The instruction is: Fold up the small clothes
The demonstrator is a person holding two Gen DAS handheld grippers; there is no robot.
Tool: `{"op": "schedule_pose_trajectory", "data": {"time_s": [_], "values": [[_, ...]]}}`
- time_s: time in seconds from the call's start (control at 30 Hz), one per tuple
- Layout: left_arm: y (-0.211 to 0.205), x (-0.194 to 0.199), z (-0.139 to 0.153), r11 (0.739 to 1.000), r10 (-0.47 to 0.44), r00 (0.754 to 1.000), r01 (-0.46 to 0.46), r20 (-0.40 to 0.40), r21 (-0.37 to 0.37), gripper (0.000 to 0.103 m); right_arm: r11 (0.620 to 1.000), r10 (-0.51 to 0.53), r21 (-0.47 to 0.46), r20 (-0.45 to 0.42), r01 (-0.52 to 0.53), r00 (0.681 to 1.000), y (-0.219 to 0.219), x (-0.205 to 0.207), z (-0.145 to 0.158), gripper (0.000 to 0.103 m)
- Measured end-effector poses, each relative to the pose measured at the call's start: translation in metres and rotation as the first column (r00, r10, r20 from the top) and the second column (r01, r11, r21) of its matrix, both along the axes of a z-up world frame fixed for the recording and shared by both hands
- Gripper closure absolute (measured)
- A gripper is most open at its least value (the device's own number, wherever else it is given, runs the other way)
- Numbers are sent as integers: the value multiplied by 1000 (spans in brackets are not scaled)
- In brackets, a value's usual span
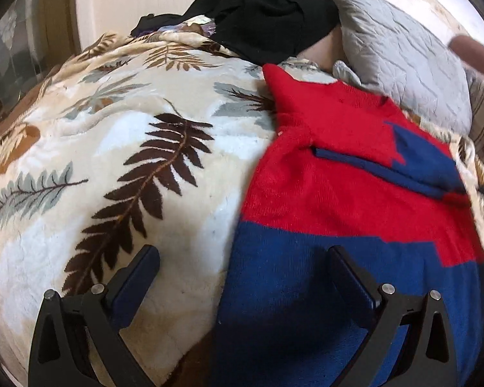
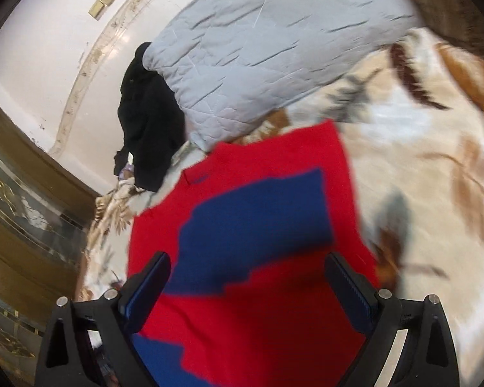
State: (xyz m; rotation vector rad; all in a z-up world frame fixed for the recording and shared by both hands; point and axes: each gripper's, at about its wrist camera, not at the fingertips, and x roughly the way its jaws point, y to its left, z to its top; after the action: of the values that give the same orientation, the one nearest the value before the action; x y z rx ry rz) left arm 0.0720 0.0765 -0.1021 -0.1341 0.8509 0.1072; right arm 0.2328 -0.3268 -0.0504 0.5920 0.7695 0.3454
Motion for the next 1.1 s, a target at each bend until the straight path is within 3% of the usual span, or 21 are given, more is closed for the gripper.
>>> {"op": "schedule_pose_trajectory", "data": {"time_s": [0.13, 0.23, 0.27, 0.33, 0.4, 0.43, 0.47, 0.7, 1.0, 1.1], "values": [[-1, 1, -1, 1000, -12, 1000, 12, -1, -2, 0, 999, 7, 32, -145, -3, 989, 1, 50, -37, 5], [0, 0, -1, 1000, -14, 1000, 14, 1, -2, 0, 999, 10, 31, -107, -7, 994, 11, 43, -16, 4], [0, 0, -1, 1000, -13, 1000, 13, 0, 1, 0, 997, 39, 66, -50, -35, 998, 16, 38, -4, 4], [-2, 1, -1, 1000, -13, 1000, 13, -4, 10, 0, 999, 38, 13, -4, -38, 999, 22, 38, 3, 2], [-2, 0, -1, 1000, -13, 1000, 13, -3, 12, 0, 997, 30, -74, -104, -38, 994, 26, 52, -18, 0], [-2, 0, -1, 1000, -13, 1000, 13, -2, 9, 0, 997, 24, -62, -164, -34, 986, 24, 55, -35, 1], [-1, 0, -1, 1000, -14, 1000, 14, -1, 7, 0, 999, 7, -48, -110, -12, 994, 22, 46, -28, 2], [-2, 0, -1, 1000, -13, 1000, 13, 1, 12, 0, 996, 43, -76, 26, -41, 999, 28, -47, 23, 1], [-1, -3, 3, 1000, -10, 1000, 10, 5, -1, 0, 992, 28, -129, 167, -6, 986, 10, -186, 52, 1], [2, -18, 17, 1000, 10, 1000, -9, 19, -20, 0, 990, 18, -142, 138, 2, 990, 5, -208, 42, 1]]}}
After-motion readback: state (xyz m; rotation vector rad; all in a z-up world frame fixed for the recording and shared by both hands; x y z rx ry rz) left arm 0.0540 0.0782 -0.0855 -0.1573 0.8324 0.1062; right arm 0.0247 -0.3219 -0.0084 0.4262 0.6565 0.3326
